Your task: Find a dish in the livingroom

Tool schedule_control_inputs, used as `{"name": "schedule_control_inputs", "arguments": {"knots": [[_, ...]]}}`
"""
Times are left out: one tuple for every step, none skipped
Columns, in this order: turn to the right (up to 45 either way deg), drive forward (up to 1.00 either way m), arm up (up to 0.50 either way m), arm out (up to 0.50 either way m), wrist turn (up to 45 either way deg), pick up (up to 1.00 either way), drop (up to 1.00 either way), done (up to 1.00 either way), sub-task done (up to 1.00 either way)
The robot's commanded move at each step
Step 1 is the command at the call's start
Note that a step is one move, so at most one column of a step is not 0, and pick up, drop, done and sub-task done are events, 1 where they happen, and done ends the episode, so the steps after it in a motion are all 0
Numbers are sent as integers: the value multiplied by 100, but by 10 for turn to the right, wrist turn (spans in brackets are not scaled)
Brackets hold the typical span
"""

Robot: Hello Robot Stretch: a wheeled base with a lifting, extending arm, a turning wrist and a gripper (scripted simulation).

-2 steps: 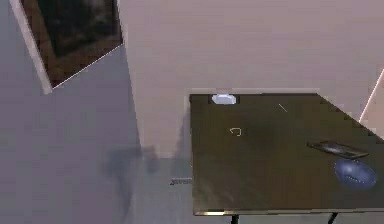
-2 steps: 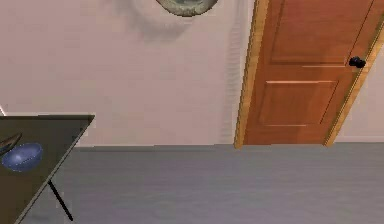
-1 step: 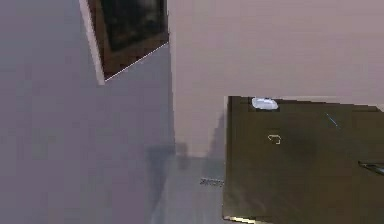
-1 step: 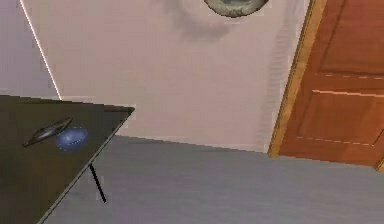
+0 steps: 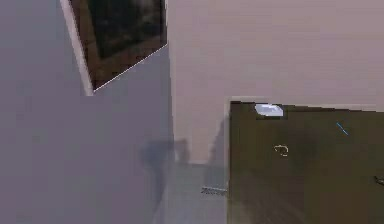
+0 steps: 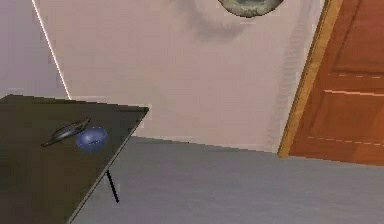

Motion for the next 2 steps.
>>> {"name": "schedule_control_inputs", "arguments": {"knots": [[450, 0, 0, 0, 0, 0, 0, 0, 0], [150, 0, 0, 0, 0, 0, 0, 0, 0]]}}
